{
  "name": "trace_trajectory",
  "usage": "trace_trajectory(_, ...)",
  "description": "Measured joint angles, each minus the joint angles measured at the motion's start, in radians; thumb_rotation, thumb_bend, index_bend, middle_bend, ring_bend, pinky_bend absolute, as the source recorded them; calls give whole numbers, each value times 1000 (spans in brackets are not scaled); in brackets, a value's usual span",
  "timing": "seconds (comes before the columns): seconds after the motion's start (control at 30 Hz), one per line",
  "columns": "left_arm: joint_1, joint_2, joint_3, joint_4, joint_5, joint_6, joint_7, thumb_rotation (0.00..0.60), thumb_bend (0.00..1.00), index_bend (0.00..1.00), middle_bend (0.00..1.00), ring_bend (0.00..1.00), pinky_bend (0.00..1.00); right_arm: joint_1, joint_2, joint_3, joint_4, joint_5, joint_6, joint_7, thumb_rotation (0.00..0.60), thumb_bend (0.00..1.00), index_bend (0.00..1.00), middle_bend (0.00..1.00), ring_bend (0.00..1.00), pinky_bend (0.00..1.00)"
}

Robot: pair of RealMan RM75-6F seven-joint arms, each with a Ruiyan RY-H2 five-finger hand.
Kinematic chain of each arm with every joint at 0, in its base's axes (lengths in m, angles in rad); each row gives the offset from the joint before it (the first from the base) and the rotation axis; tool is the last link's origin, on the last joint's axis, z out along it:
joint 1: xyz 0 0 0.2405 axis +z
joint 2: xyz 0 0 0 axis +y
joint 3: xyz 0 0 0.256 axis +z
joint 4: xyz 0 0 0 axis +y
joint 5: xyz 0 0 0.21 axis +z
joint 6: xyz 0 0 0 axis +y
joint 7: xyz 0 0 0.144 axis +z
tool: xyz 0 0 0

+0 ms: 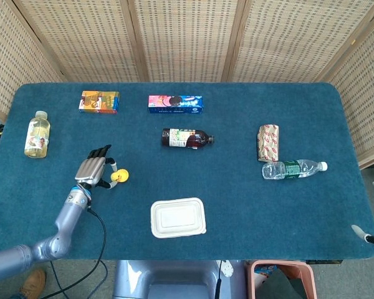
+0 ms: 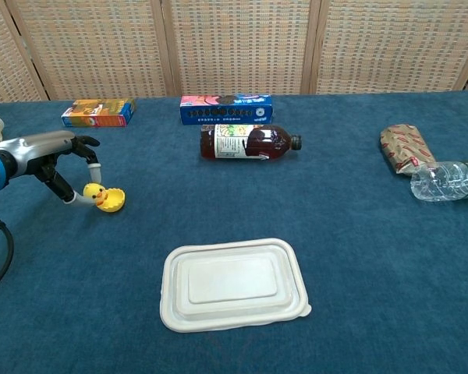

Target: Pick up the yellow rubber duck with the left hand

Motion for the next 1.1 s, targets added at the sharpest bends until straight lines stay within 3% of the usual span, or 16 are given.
trace_trajectory(0.5,-46,-27,8,38,-46,-10,45,600,294,526,0,0,0,2,1,2,4,8,-7,7,600,0,0,0,0,0)
trace_trajectory(0.7,-60,-30,15,39,-91,-10,79,600,272,263,0,0,0,2,2,4,6,12,-9,16,600,0,0,0,0,0)
trace_trajectory(0.87,-68,-16,19,8,-124,-1,101,600,147,51,0,0,0,0,3,3,3,11,-7,16,600,0,0,0,0,0)
trace_trajectory(1.1,-60,34,3,-58,-101,21,66,600,5,0,0,0,0,-3,6,5,2,13,-2,25,600,0,0,0,0,0)
